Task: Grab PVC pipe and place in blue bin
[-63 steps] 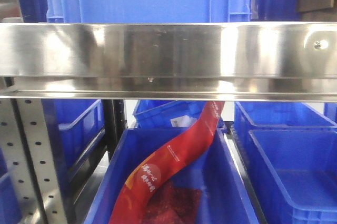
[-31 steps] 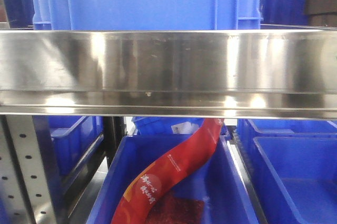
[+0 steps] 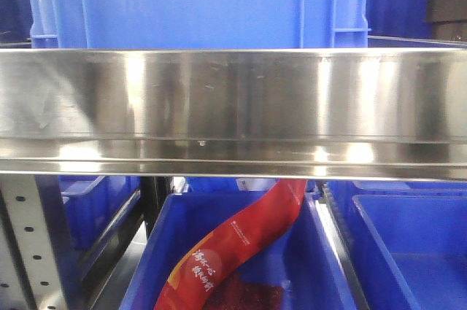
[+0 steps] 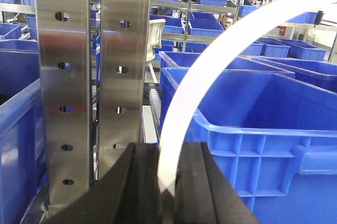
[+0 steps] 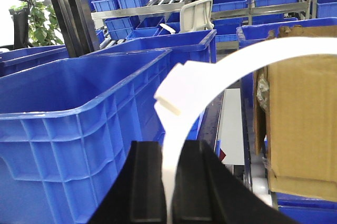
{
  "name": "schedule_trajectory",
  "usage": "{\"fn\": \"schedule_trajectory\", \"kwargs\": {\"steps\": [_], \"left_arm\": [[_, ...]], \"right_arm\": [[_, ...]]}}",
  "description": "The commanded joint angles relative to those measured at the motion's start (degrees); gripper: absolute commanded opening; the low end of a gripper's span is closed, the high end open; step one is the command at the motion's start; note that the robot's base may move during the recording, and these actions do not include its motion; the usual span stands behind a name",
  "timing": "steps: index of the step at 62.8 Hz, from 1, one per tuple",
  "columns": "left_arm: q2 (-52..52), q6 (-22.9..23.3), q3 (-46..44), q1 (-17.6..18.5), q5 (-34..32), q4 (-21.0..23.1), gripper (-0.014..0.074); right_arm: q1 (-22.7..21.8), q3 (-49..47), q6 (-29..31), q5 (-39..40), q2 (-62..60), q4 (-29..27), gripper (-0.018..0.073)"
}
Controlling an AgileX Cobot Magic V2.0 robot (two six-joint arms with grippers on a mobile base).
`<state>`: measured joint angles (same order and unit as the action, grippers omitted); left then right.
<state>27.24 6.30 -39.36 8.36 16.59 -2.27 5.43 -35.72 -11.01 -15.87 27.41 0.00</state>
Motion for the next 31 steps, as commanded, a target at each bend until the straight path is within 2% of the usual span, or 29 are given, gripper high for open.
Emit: {"fn": "schedule_trajectory", "kwargs": {"steps": [1, 31], "left_arm": [[-0.3, 0.3, -0.2, -0.2, -1.3, 0.4, -0.0111], [-0.3, 0.3, -0.2, -0.2, -1.3, 0.4, -0.0111]], "right_arm": [[0.0, 0.2, 0.2, 0.9, -0.1, 0.7, -0.0168], [0.0, 0.2, 0.2, 0.9, -0.1, 0.7, -0.0168]]}}
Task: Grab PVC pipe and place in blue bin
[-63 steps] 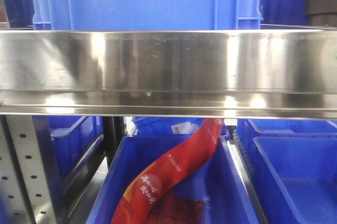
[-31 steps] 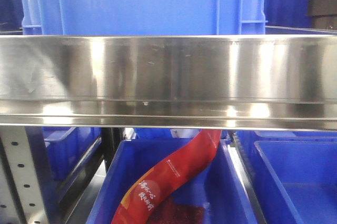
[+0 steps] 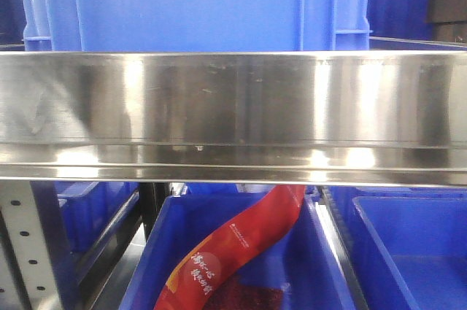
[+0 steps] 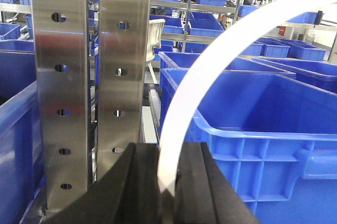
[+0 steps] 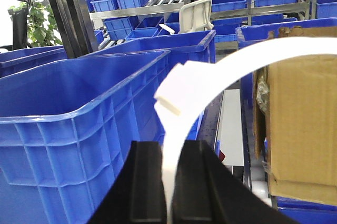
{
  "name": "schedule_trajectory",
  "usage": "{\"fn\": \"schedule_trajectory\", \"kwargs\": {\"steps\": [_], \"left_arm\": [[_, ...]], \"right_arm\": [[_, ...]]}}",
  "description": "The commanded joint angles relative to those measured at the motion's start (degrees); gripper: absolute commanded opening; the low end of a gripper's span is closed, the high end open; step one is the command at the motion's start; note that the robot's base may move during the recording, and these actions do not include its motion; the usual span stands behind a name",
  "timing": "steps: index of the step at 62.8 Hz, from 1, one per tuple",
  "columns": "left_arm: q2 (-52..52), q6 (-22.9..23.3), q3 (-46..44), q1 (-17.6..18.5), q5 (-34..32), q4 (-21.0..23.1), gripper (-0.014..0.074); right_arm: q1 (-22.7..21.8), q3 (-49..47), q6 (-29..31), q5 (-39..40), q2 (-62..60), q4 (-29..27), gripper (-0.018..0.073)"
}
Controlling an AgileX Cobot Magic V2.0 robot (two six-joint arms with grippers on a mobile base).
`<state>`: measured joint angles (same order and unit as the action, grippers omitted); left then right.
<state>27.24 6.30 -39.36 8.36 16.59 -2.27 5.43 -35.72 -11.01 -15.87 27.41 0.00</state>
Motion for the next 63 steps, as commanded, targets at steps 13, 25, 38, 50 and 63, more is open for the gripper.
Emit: {"fn": "schedule_trajectory", "kwargs": {"steps": [13, 25, 38, 50, 63], "left_arm": [[-0.3, 0.3, -0.2, -0.2, -1.3, 0.4, -0.0111], [-0.3, 0.3, -0.2, -0.2, -1.3, 0.4, -0.0111], [-0.3, 0.3, -0.2, -0.2, -1.4, 0.4, -0.0111], [-0.3, 0.3, -0.2, -0.2, -1.4, 0.4, -0.0111], [-0.3, 0.3, -0.2, -0.2, -0.1, 2.7, -0.0111]], "right_arm": [[0.0, 0.2, 0.2, 0.9, -0.1, 0.7, -0.0168], [0.0, 0.2, 0.2, 2.3, -0.1, 0.8, -0.0168], [0.0, 0.2, 0.2, 3.5, -0.1, 0.8, -0.0168], [0.0, 0.2, 0.2, 3.5, -0.1, 0.8, -0.0168], [0.0, 0.2, 0.1, 2.7, -0.1, 0.8, -0.0168]]}}
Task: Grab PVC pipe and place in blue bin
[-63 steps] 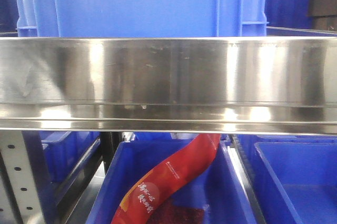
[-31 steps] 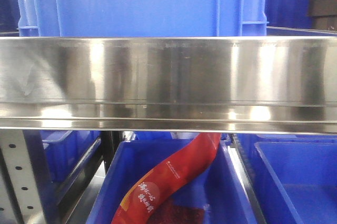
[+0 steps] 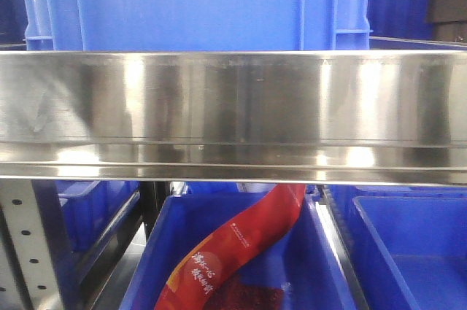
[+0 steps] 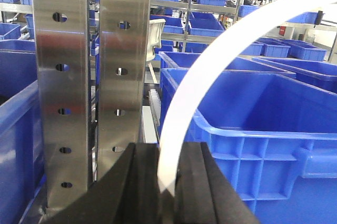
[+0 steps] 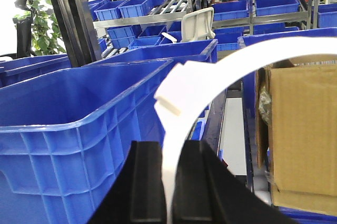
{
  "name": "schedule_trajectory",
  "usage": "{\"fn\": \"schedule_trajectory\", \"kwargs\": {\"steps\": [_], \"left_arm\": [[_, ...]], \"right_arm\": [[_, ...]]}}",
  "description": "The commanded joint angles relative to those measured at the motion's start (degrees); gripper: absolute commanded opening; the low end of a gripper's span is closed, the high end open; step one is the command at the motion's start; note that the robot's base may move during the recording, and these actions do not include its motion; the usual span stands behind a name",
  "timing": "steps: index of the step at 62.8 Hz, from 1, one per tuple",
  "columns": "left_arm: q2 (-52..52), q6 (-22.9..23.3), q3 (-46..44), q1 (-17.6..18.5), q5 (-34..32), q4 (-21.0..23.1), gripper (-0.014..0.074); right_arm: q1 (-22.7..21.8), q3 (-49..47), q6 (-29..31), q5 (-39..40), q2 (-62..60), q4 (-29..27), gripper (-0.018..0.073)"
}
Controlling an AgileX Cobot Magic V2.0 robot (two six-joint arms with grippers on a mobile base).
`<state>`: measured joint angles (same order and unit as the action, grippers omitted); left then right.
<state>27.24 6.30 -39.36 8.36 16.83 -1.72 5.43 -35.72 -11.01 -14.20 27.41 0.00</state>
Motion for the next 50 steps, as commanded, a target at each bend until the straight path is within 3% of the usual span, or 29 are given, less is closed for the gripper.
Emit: {"fn": "schedule_trajectory", "kwargs": {"steps": [1, 13, 21, 30, 40, 50], "left_arm": [[-0.3, 0.3, -0.2, -0.2, -0.1, 2.5, -0.0111], [3.6, 0.1, -3.0, 0.0, 6.1, 7.5, -0.0111], [8.4, -4.7, -8.8, 1.1, 8.1, 8.4, -0.0111], [14.5, -6.3, -15.3, 4.2, 8.3, 8.9, -0.0111], [23.2, -6.3, -22.5, 10.5, 6.5, 9.2, -0.0111], [32.9, -6.3, -32.2, 14.7, 7.7, 9.1, -0.0111]], "right_arm": [[0.0, 0.2, 0.1, 0.6, -0.1, 0.8, -0.0168], [0.0, -1.9, 0.1, -0.9, 0.7, -1.7, -0.0168], [2.7, -7.6, 2.4, -2.8, 4.2, -1.7, -0.0168], [8.6, -13.4, 5.2, -5.3, 10.2, -1.7, -0.0168], [15.0, -18.8, 5.2, -2.1, 19.5, -1.7, -0.0168], [19.1, -28.2, 5.2, -2.9, 31.0, -1.7, -0.0168]]}}
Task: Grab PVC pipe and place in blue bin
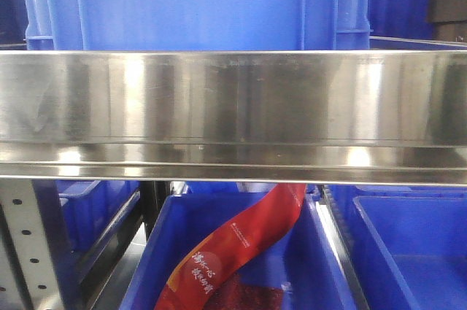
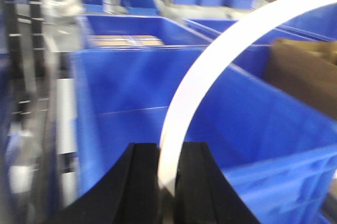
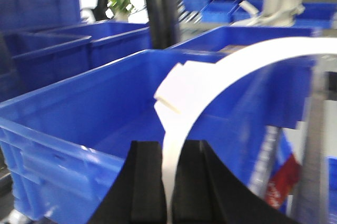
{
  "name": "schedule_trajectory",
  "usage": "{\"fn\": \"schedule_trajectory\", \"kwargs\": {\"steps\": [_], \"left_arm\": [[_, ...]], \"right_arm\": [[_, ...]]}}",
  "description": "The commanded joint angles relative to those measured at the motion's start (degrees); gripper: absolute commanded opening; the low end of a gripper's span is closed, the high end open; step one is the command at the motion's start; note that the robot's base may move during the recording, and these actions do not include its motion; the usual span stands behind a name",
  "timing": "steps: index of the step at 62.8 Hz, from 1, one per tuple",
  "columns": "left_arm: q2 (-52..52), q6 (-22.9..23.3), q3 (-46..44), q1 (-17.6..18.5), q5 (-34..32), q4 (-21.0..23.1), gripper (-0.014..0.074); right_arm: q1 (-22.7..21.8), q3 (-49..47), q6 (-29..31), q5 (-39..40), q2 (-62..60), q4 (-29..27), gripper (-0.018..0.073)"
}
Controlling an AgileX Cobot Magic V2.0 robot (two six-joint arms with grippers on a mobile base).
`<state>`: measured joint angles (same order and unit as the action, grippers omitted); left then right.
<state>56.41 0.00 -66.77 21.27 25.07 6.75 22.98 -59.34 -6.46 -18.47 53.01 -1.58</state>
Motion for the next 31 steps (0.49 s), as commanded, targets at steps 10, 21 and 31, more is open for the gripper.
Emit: {"fn": "schedule_trajectory", "kwargs": {"steps": [10, 21, 31], "left_arm": [[14.1, 0.0, -14.1, 2.7, -1.8, 0.2, -0.0111], [23.8, 0.0, -22.1, 2.7, -5.4, 0.2, -0.0111], [29.3, 0.0, -23.7, 2.7, -7.8, 0.2, -0.0111]], "right_arm": [[2.4, -15.7, 0.6, -0.5, 16.6, -0.1, -0.0168], [2.4, -26.3, 0.6, -2.6, 27.6, -0.3, -0.0168], [2.9, -31.5, 0.6, -6.2, 34.4, -0.5, -0.0168]]}}
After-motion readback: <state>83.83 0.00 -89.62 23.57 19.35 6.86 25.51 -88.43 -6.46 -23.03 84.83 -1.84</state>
